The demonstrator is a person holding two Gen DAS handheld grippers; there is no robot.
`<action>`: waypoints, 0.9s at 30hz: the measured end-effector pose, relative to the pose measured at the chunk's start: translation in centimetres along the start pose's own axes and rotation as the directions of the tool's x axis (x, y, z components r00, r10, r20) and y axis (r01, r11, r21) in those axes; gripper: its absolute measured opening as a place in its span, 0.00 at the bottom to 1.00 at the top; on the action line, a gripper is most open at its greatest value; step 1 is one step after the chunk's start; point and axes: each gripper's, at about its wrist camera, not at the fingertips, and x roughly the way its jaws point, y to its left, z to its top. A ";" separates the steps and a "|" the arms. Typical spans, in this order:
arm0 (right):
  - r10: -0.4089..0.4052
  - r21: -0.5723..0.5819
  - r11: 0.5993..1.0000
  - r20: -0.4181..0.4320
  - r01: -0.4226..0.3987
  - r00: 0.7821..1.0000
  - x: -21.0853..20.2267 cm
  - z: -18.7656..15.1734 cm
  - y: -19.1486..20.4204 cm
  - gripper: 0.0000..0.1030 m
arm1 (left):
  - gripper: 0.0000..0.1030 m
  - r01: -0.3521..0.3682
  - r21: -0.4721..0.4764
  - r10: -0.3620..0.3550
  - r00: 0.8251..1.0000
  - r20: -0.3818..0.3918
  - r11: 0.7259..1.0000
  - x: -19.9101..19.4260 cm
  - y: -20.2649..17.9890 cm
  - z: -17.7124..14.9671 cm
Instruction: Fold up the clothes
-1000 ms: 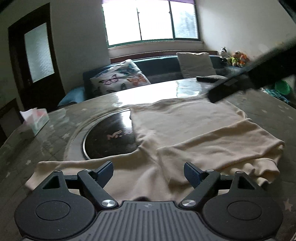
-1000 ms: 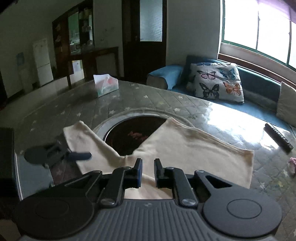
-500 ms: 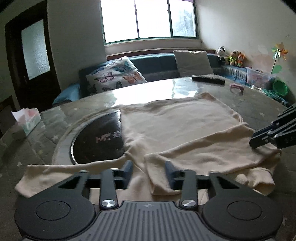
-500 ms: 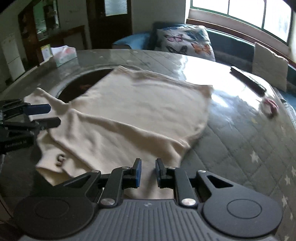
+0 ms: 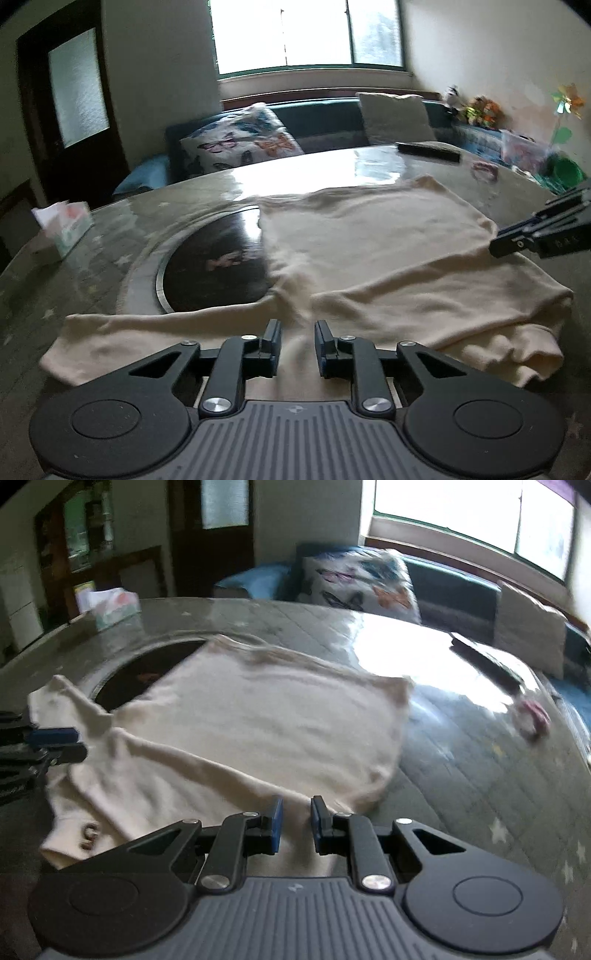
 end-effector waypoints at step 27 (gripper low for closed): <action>0.256 -0.247 0.934 -0.038 -0.258 0.966 3.9 2.9 12.1 0.21 | 0.52 -0.351 -0.407 0.292 0.935 -0.201 0.844 0.5 16.6 -2.5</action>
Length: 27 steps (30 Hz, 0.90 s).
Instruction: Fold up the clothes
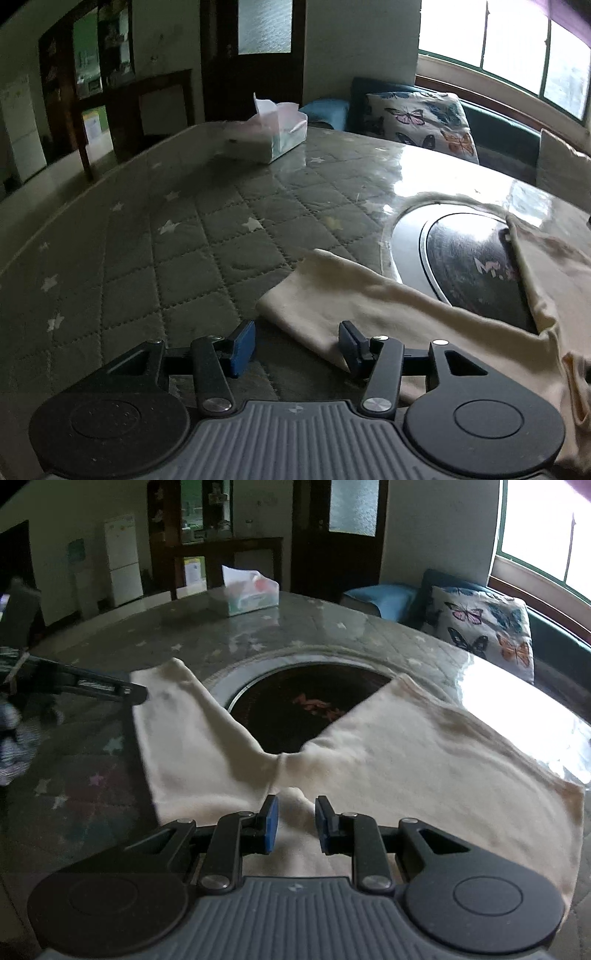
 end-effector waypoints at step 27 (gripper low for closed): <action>-0.060 0.051 0.997 0.060 0.057 0.996 -5.6 -3.2 -1.9 0.21 | 0.07 0.174 0.072 -0.184 0.971 0.152 0.982 -5.0 -5.0 3.4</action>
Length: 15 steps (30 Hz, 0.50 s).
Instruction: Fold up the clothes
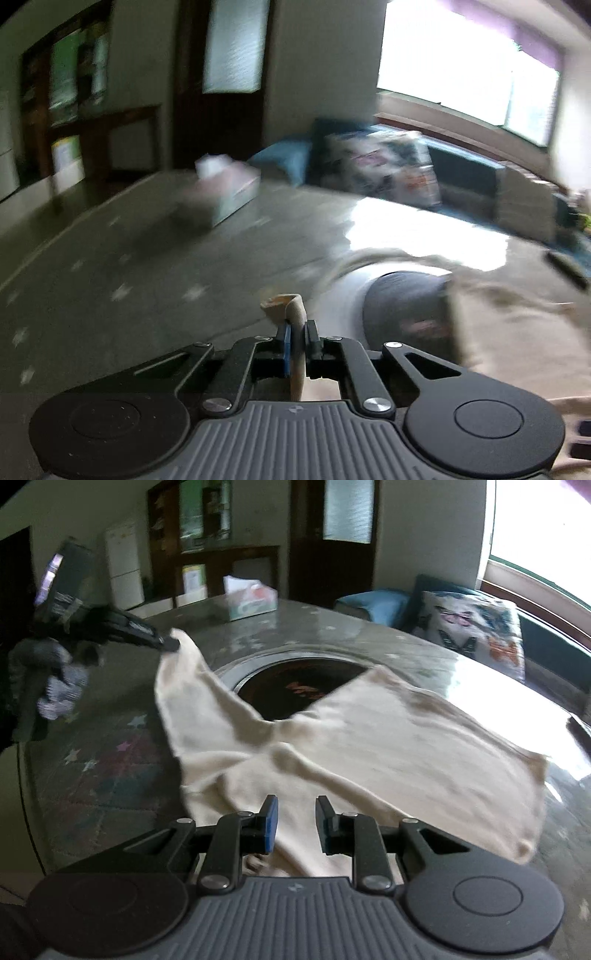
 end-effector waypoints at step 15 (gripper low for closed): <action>-0.236 0.300 0.930 0.040 0.213 0.971 -7.3 -7.0 -9.5 0.21 | 0.07 0.434 0.278 -0.438 0.897 -0.050 0.857 -4.3 -18.6 0.1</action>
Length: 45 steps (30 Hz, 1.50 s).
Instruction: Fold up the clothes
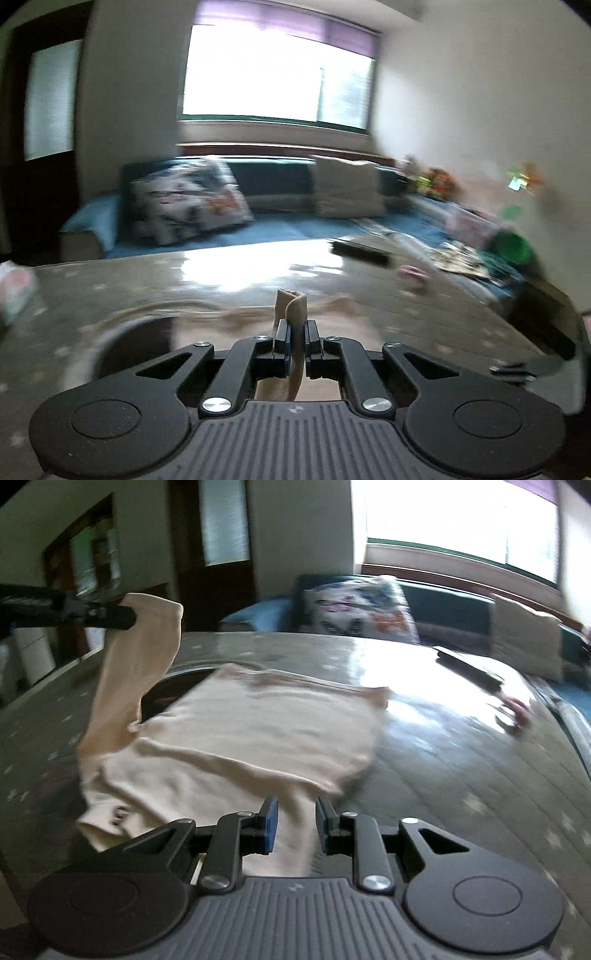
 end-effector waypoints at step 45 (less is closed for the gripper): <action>0.016 0.072 0.997 -0.071 -0.011 0.997 3.1 0.7 1.1 0.06 | 0.35 -0.107 0.053 0.117 0.965 -0.233 0.993 4.2 7.1 -7.2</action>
